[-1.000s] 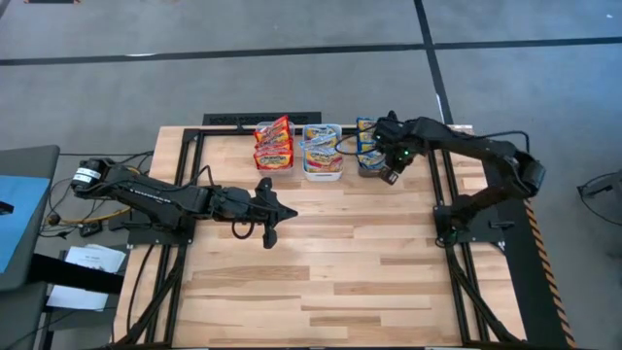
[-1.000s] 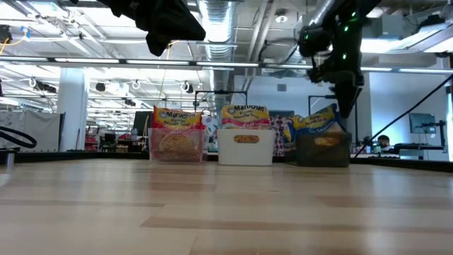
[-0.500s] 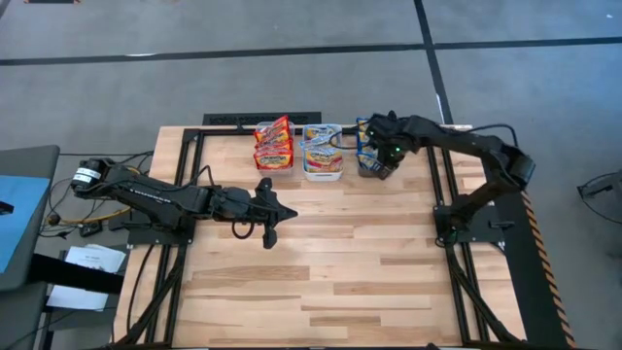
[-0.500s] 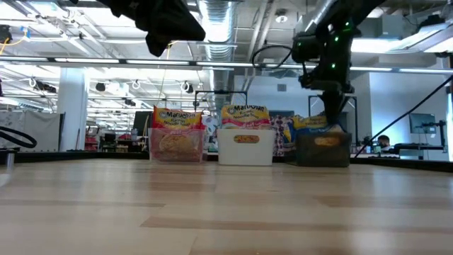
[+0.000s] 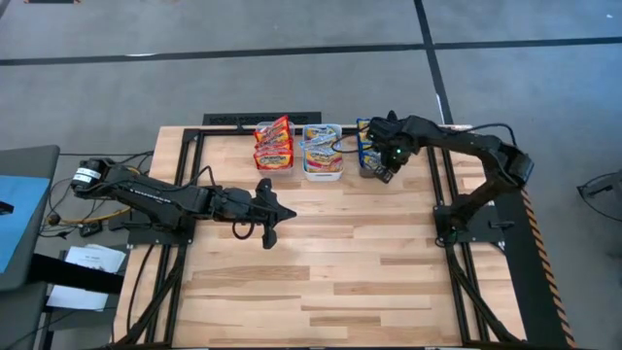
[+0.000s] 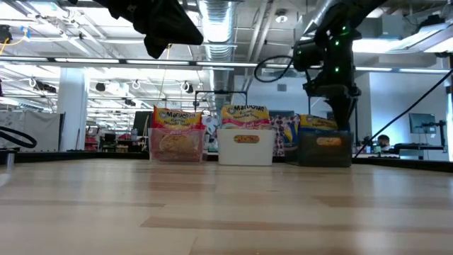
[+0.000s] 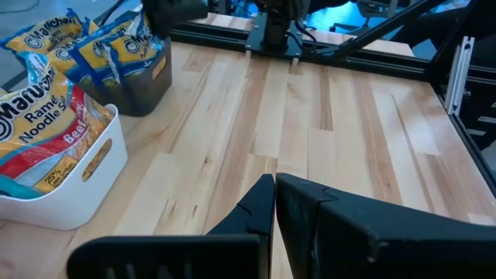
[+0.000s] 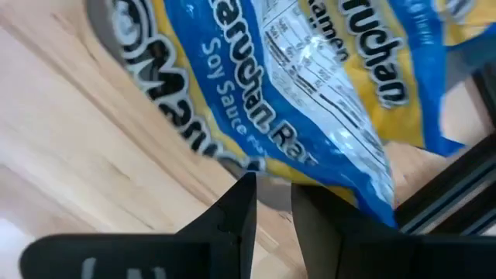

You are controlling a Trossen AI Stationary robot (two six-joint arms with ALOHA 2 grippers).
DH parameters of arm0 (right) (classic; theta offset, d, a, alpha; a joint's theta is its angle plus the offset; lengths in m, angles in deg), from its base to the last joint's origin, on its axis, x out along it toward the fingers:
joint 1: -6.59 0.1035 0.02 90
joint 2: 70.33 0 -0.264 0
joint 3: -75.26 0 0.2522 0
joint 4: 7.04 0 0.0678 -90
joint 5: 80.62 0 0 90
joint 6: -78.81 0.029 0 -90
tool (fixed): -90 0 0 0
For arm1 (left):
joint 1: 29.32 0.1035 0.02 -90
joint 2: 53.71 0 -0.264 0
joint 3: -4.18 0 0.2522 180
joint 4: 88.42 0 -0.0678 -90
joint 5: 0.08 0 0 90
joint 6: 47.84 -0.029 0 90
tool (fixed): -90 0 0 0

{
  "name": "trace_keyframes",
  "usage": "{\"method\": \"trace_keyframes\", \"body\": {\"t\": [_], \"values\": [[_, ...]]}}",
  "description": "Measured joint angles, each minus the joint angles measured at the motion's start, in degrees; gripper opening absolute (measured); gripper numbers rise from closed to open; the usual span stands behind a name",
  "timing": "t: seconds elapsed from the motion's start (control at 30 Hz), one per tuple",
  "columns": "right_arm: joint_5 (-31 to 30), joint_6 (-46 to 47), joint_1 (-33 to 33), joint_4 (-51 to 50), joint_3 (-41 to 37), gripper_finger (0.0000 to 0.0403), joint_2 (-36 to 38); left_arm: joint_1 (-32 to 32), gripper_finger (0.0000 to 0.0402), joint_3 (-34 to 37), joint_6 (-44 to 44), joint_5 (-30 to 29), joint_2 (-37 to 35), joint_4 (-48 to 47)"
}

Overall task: Sort Maruchan noodles
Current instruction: Return to Home Position

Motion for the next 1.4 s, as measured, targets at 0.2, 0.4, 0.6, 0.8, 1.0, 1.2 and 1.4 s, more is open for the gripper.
{"method": "trace_keyframes", "body": {"t": [0.2, 0.4, 0.6, 0.8, 1.0, 1.2, 1.4], "values": [[2.2, 0.0, 0.1, -2.1, 0.0, 0.0107, 5.6, 0.0, 0.0000, 0.0, 0.0, 0.2, -0.3, -0.3], [11.6, 2.8, 1.4, -2.4, 0.0, 0.0107, 12.9, 0.0, 0.0000, 0.0, -2.4, 6.9, -3.4, -4.4], [13.4, 1.1, 7.4, 8.3, -0.6, 0.0107, 21.9, -0.1, 0.0000, 1.8, -3.8, 7.4, -9.7, -11.9], [15.3, 0.0, 14.0, 22.4, -5.9, 0.0107, 30.6, -0.1, 0.0000, 12.1, -3.6, 7.6, -20.3, -4.7], [16.5, 0.9, 20.2, 25.7, -11.4, 0.0107, 36.7, -0.1, 0.0000, 22.8, -5.7, 10.7, -30.3, 3.2], [16.5, 3.0, 25.1, 30.9, -18.1, 0.0107, 40.8, -0.1, 0.0000, 29.8, -5.9, 11.4, -37.9, 6.4], [16.5, 8.2, 28.7, 38.0, -25.6, 0.0107, 44.4, -0.1, 0.0000, 35.7, -5.1, 12.5, -44.7, 7.4]]}}
